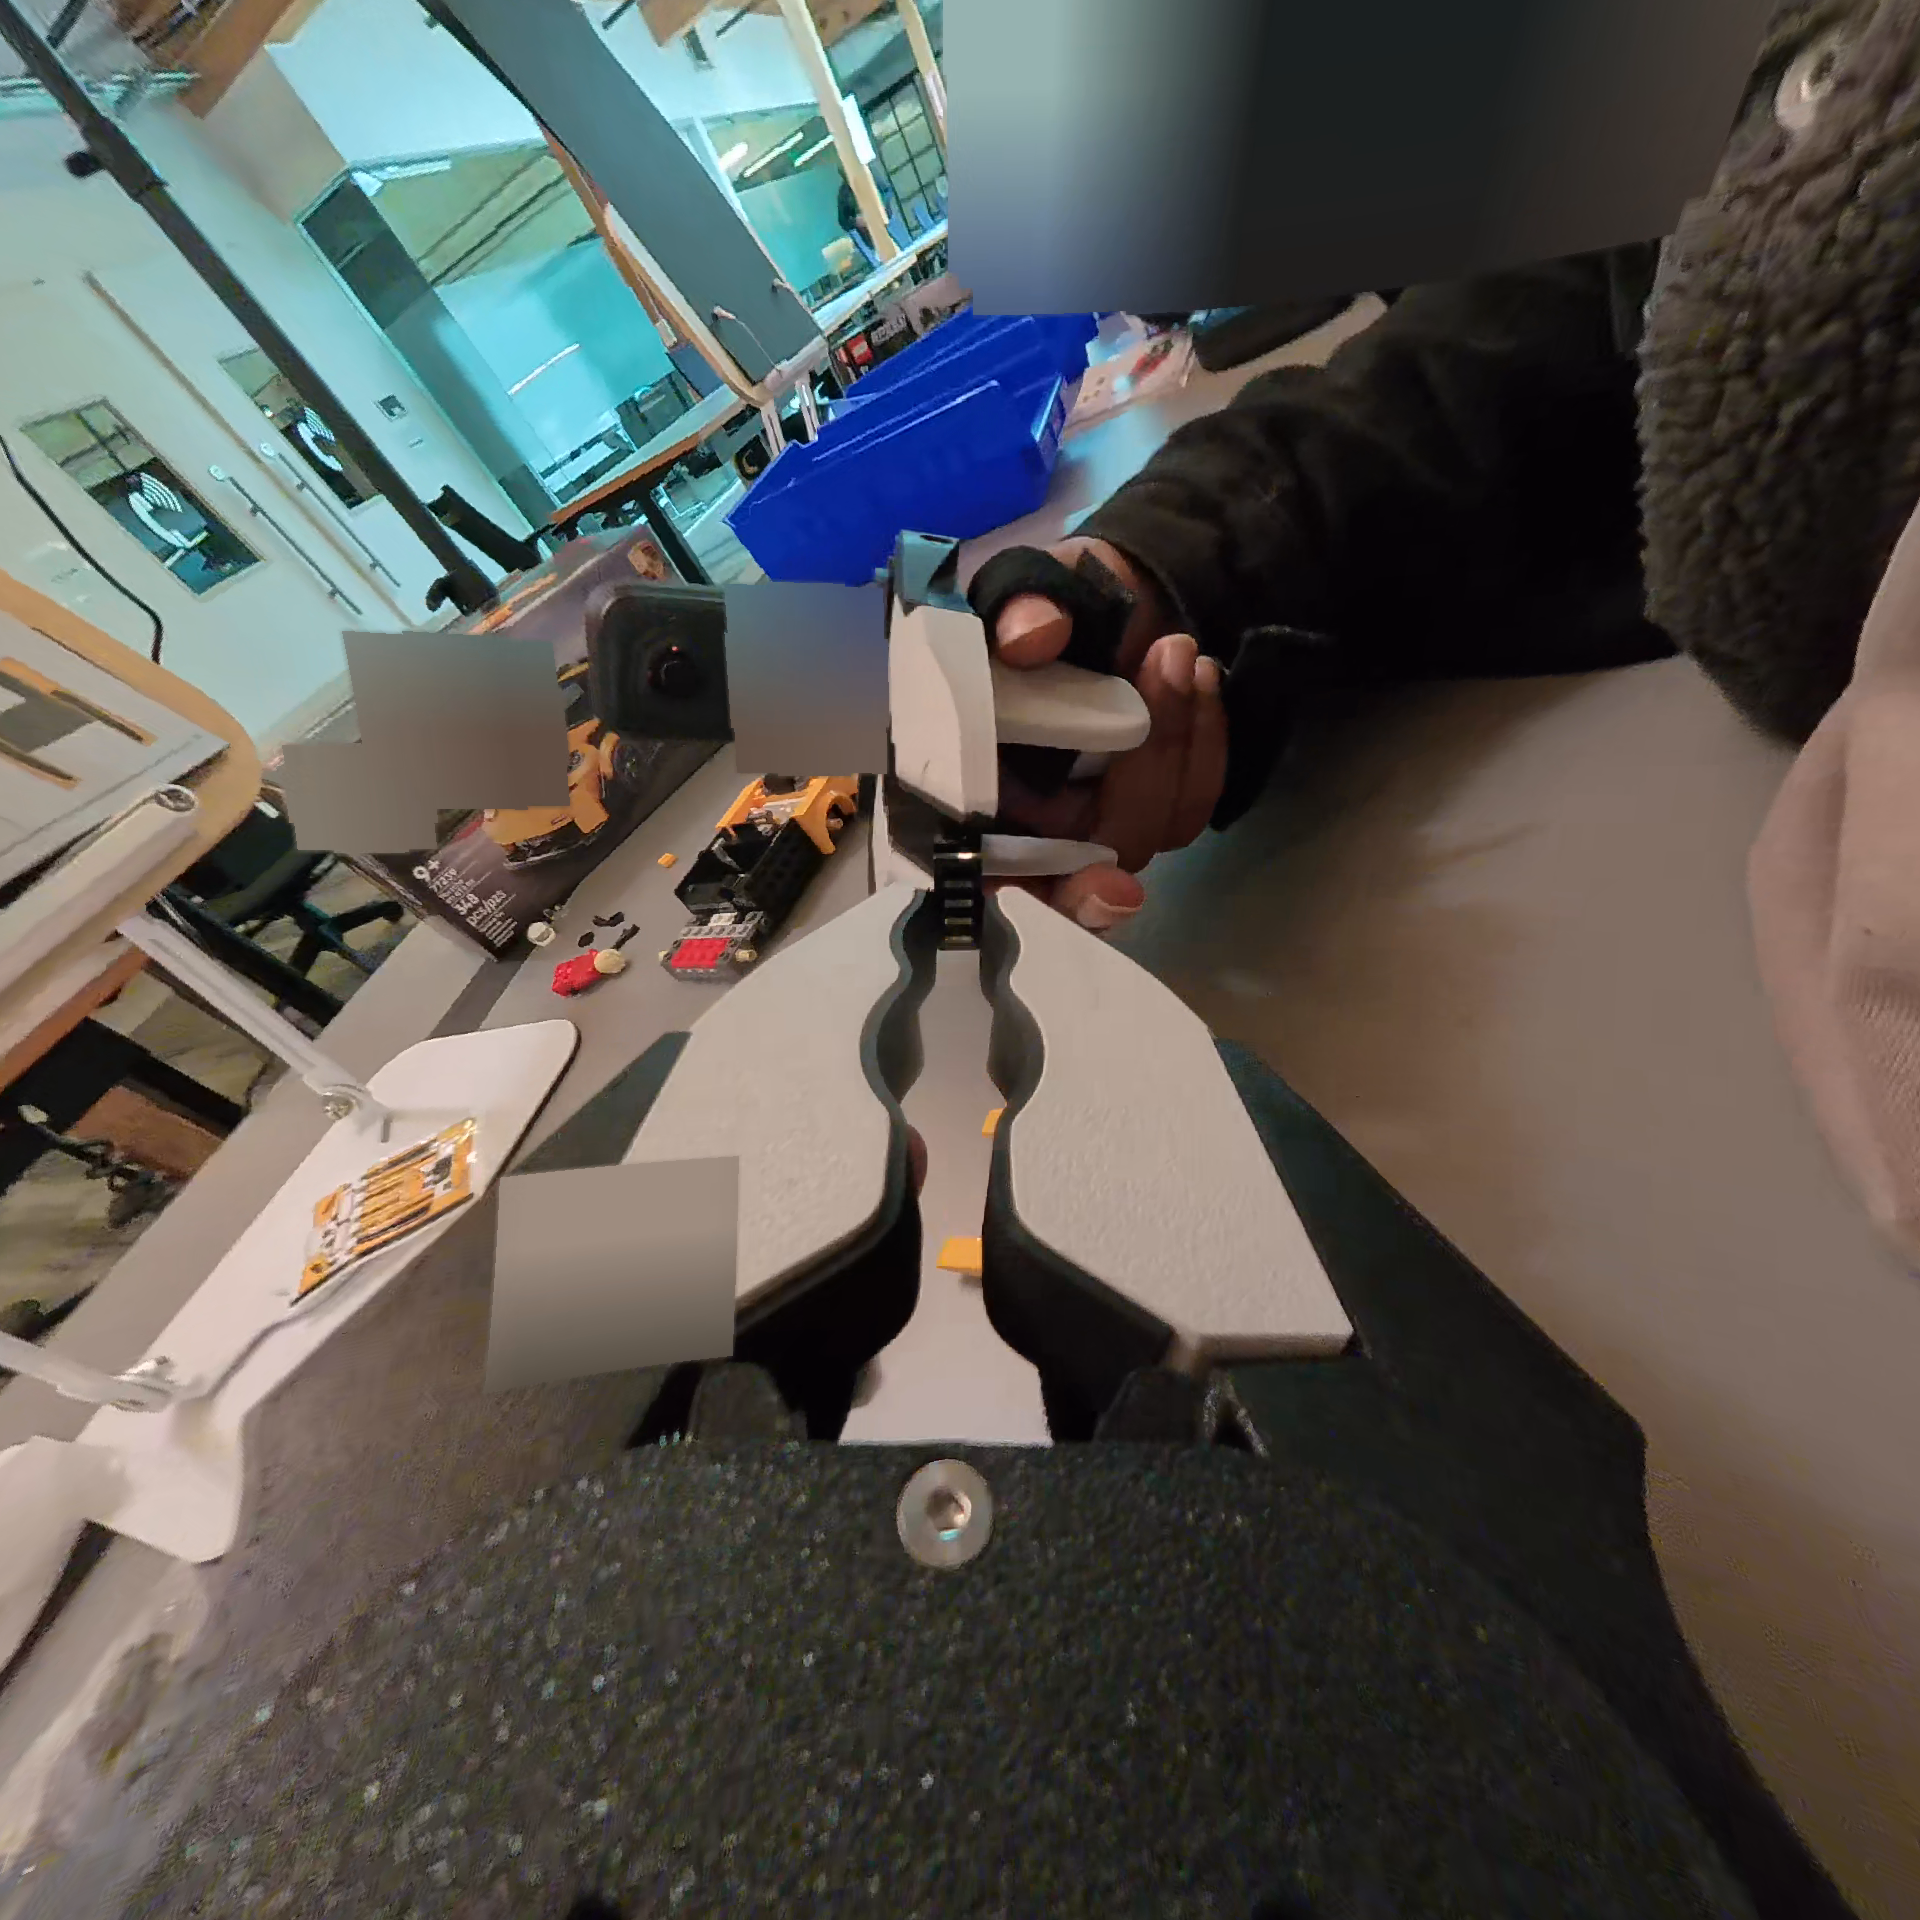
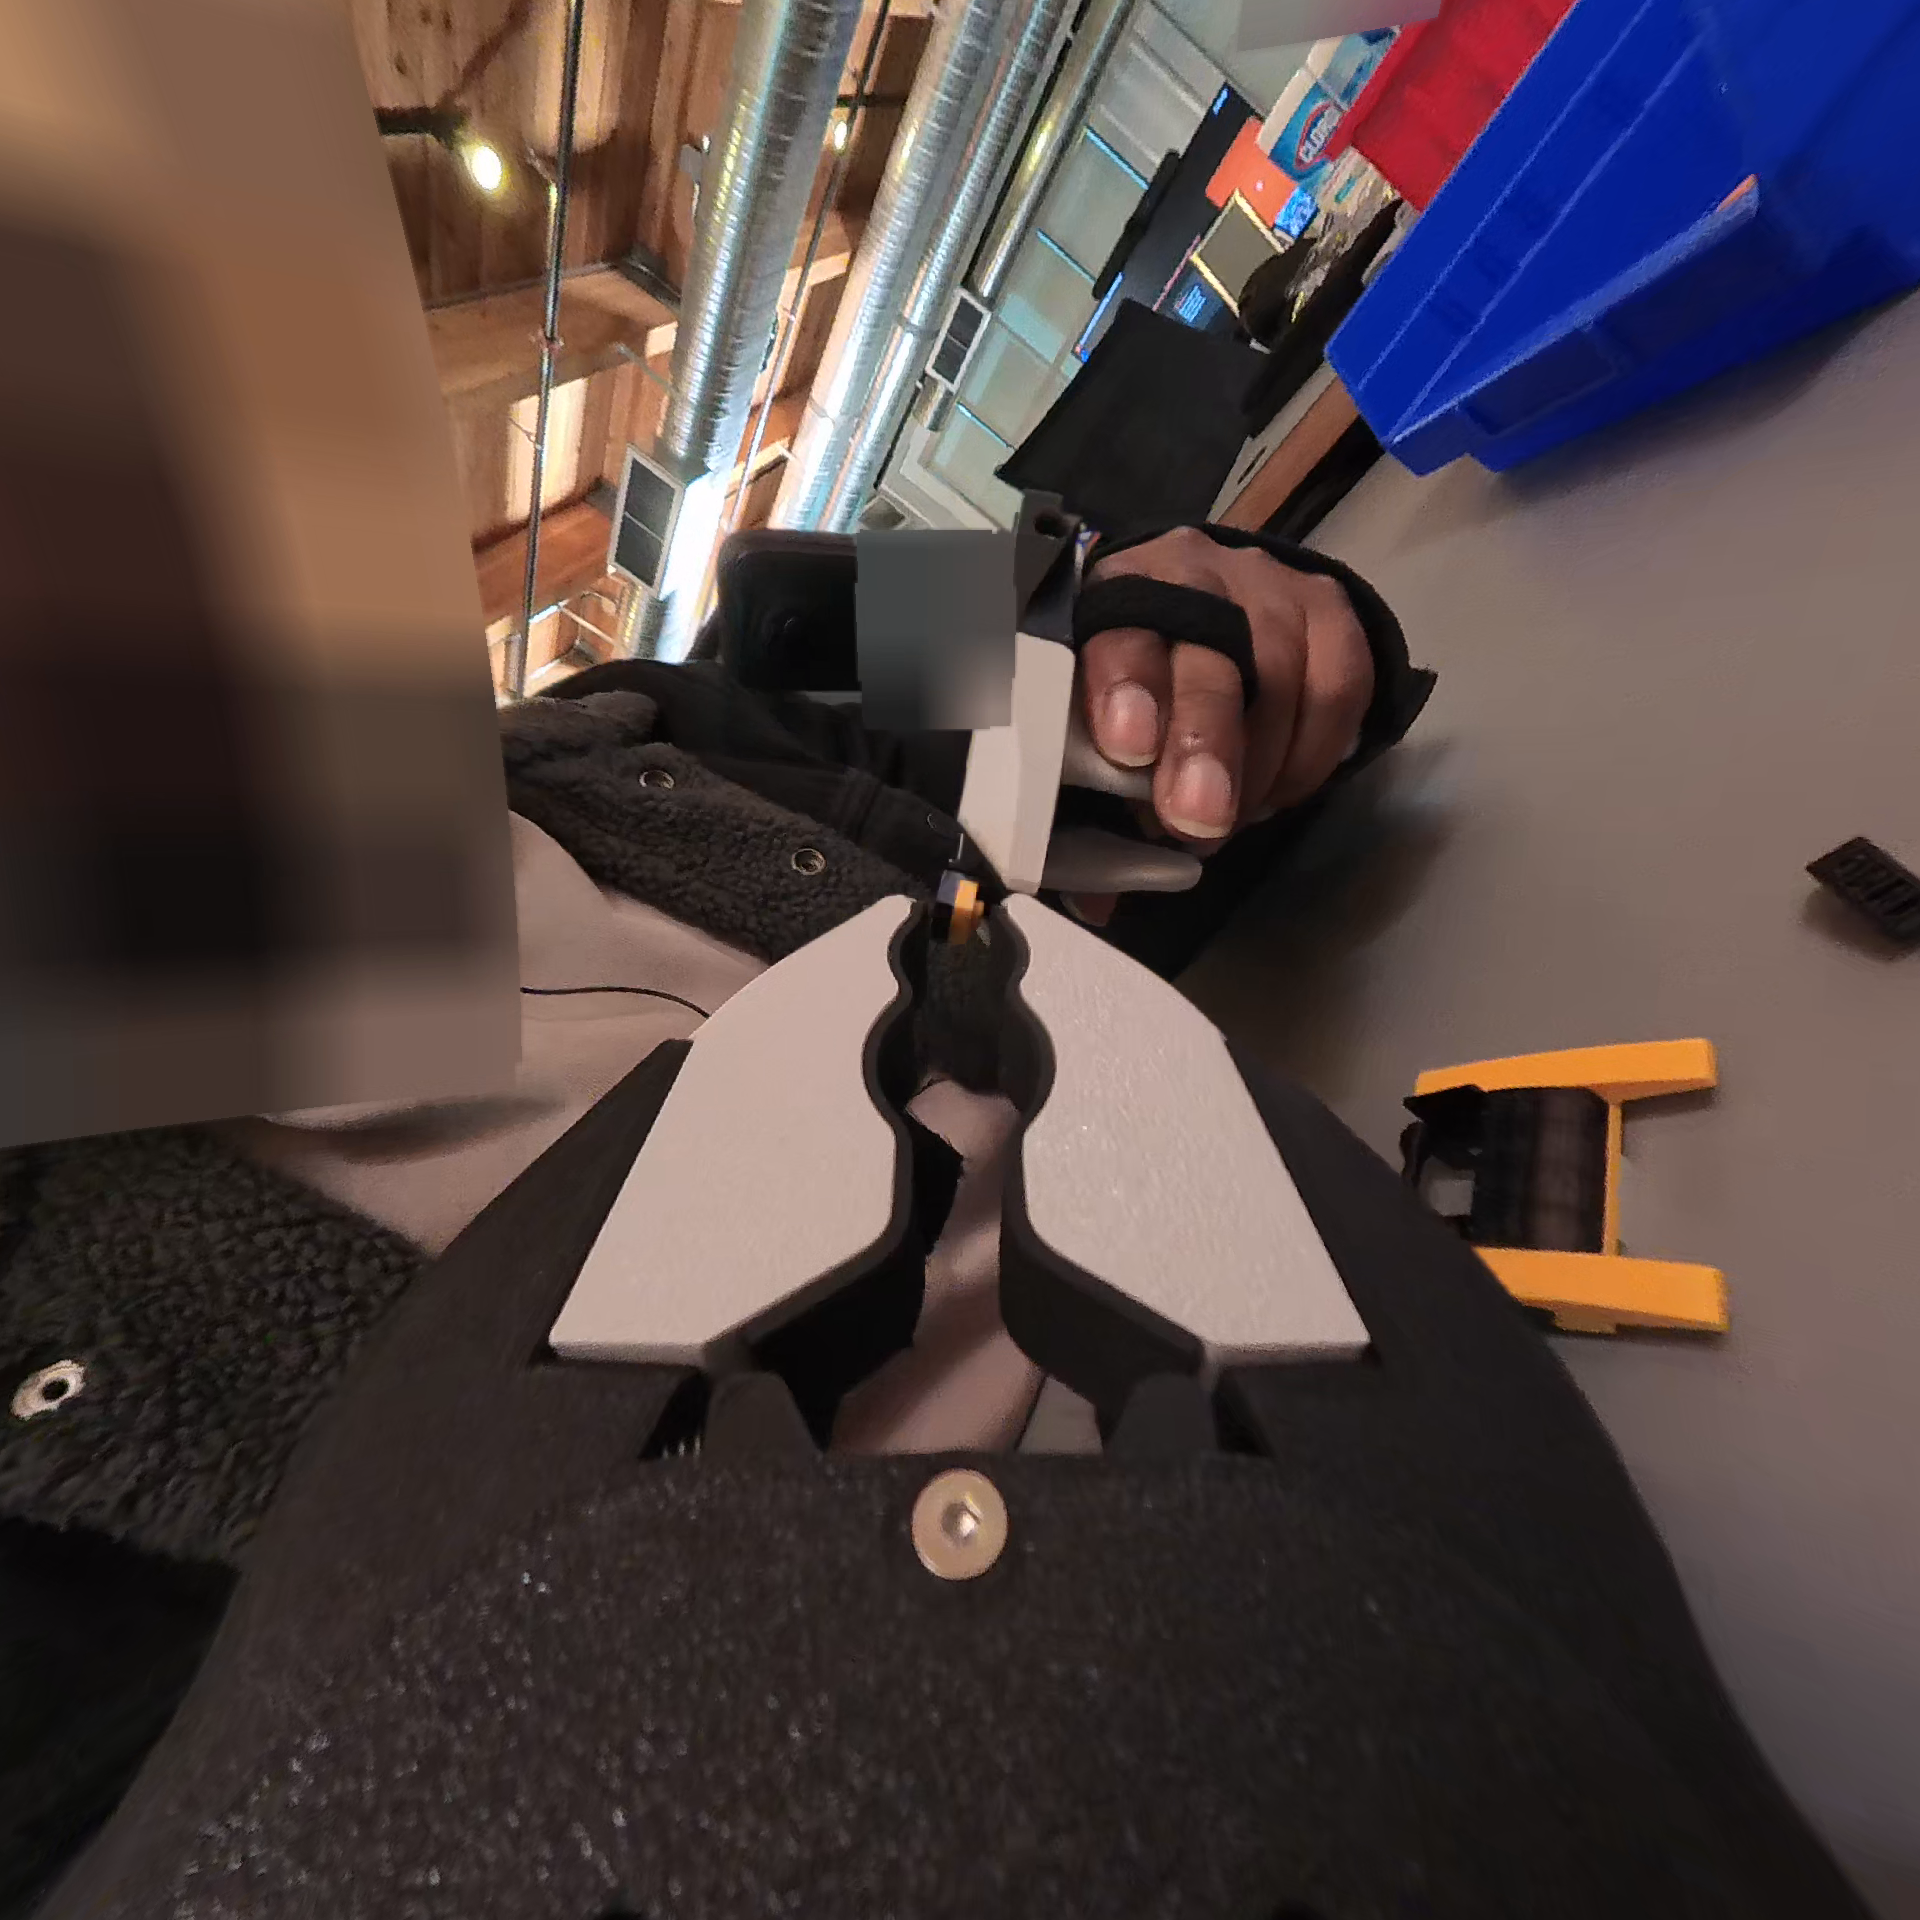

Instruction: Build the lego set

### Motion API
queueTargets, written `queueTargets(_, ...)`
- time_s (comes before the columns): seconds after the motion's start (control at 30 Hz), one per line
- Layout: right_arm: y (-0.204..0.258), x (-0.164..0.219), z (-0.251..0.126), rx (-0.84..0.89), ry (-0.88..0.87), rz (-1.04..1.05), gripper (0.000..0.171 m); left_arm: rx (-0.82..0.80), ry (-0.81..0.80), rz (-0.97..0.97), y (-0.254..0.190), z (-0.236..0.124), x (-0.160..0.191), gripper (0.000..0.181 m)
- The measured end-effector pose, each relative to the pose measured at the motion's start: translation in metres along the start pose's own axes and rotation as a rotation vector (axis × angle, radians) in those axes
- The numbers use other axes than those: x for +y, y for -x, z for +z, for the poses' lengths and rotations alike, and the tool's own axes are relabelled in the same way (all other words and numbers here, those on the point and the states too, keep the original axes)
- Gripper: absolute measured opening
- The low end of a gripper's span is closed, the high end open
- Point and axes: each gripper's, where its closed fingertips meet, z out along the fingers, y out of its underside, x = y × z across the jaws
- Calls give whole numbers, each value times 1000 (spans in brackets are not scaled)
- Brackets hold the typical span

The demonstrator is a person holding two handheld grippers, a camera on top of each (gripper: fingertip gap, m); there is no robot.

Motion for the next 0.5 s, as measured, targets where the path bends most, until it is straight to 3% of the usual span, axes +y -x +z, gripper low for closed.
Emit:
queueTargets(0.2, 3, -5, -1, 41, -8, -67, 22, 3, -26, -74, 5, -1, -2, 9)
queueTargets(0.33, -11, -14, -6, 240, -20, -220, 27, -46, -19, -116, 16, -2, 1, 8)
queueTargets(0.5, -22, -34, -5, 530, -106, -383, 27, -229, 141, 40, 35, 0, 19, 8)
